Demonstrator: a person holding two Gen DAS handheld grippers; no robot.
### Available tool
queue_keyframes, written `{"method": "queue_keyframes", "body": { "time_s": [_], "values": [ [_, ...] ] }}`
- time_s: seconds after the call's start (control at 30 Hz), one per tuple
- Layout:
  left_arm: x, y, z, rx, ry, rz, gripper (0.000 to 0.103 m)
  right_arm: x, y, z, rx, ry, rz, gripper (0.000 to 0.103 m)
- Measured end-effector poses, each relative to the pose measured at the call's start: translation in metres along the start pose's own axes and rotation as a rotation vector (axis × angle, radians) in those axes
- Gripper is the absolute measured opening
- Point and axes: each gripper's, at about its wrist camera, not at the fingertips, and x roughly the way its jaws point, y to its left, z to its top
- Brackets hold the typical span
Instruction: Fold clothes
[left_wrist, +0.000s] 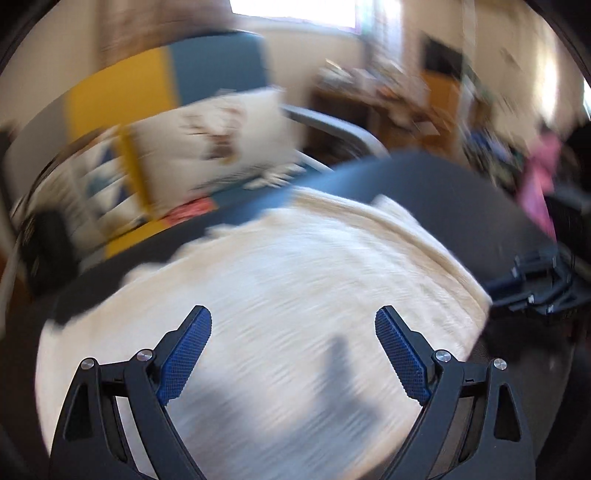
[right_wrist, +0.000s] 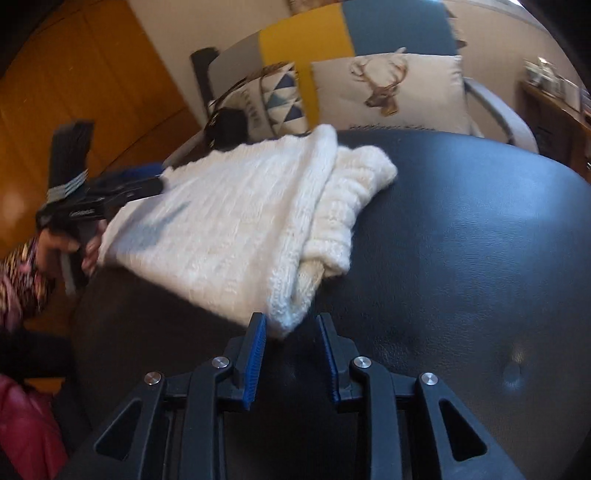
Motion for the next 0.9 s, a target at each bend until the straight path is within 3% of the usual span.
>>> {"method": "queue_keyframes", "body": {
  "time_s": [0.1,0.17,0.43,0.57,0.7,0.8,0.9],
  "values": [
    [0.025,-0.034,0.027,0.122,0.027,-0.009,0.093,-0.002,-0.008,0.003,-0.011,-0.033,0.105,0.028],
    [0.040,-0.045,0.041,0.132,0.047,-0.046,0.093,-0.002,-0.010,0.007,-0.037,-0.046,0.177,0.029],
    [0.078,-0.039,0.047,-0.018,0.123,-0.120,0.093,0.018,-0.028,0.027,-0.008,0.031,0.393,0.029],
    [0.082,-0.037,0.040,-0.050,0.094,-0.114,0.093,0.032,-0.025,0.031,-0.042,0.092,0.413,0.029],
    [0.087,-0.044,0.035,-0.018,0.071,-0.073,0.096,0.040,-0.012,0.041,-0.095,0.121,0.383,0.029],
    [0.087,-0.043,0.035,-0.028,0.068,-0.089,0.097,0.044,0.014,0.039,-0.238,0.193,0.334,0.023],
    [0.084,-0.048,0.033,-0.013,0.075,-0.124,0.097,0.040,0.028,0.032,-0.318,0.265,0.352,0.022]
  ]
}}
